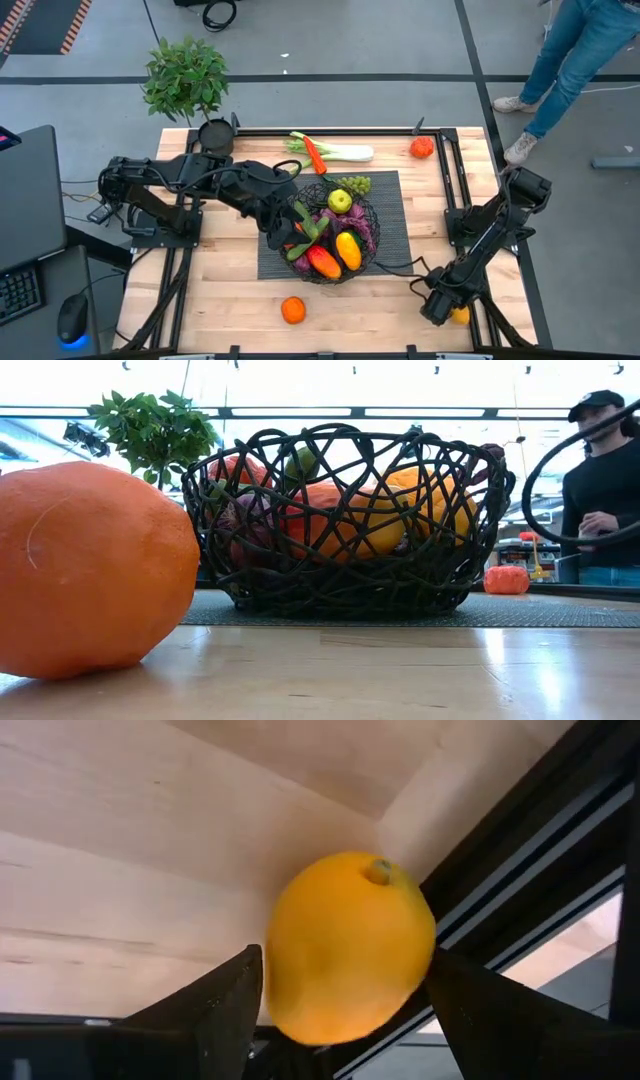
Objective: Build produce basket
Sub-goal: Put the yellow lemon into the black wire basket
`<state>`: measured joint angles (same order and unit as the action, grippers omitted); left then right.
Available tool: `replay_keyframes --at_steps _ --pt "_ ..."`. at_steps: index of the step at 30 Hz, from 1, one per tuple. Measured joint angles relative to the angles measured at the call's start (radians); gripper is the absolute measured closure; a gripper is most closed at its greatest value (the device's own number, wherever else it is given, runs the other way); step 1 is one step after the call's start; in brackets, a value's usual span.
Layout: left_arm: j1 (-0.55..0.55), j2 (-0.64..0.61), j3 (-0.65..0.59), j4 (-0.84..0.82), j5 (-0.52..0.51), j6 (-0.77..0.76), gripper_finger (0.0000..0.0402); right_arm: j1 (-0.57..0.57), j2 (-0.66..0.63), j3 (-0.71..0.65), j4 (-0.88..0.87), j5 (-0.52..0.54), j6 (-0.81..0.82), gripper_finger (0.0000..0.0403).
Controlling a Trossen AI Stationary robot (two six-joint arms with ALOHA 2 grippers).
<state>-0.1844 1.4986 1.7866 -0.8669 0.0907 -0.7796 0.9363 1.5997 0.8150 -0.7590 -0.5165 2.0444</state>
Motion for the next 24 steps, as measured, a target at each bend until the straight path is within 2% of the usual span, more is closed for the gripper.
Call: replay_keyframes --at_steps 8,16,24 --pt "0.0 0.0 0.0 0.0 0.0 0.003 0.0019 0.001 0.044 0.001 0.065 -0.042 -0.011 0.0142" --pt "0.002 0.0 0.0 -0.001 0.001 0.012 0.0019 0.001 0.042 0.001 0.071 -0.055 -0.039 0.019" --pt "0.002 0.0 0.0 -0.001 0.001 0.018 0.0019 -0.036 -0.039 0.041 0.028 -0.007 -0.051 0.0196"
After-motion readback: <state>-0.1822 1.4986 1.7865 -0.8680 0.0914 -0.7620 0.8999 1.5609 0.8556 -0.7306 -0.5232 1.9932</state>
